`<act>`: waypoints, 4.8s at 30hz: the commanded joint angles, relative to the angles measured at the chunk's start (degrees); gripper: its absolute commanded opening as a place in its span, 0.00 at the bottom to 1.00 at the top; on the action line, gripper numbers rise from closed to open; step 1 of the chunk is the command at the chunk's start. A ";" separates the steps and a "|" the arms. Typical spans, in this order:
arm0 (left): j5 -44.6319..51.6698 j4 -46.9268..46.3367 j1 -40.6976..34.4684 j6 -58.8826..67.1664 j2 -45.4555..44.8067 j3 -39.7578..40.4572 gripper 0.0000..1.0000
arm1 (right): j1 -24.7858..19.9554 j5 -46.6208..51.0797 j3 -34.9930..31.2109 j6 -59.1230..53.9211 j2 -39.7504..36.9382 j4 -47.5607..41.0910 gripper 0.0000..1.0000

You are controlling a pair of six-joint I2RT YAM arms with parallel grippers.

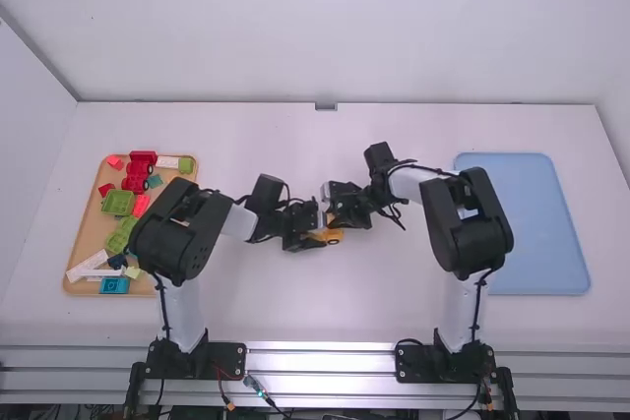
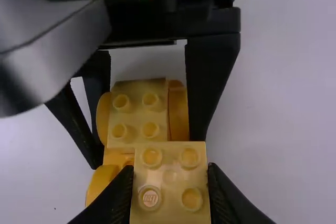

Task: Assemble lego blocks to make yellow taxi

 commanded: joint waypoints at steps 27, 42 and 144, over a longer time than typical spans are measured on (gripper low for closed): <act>2.93 -17.92 1.25 11.74 7.98 15.34 0.35 | 0.63 -0.70 0.52 0.68 -2.45 0.85 0.02; -0.09 -18.05 1.27 7.37 7.96 16.22 0.40 | 0.61 0.79 0.33 1.99 -3.93 2.29 0.00; 3.89 -20.41 0.46 10.82 7.96 14.97 0.47 | -6.84 -14.71 -8.17 -2.40 -7.26 8.87 0.00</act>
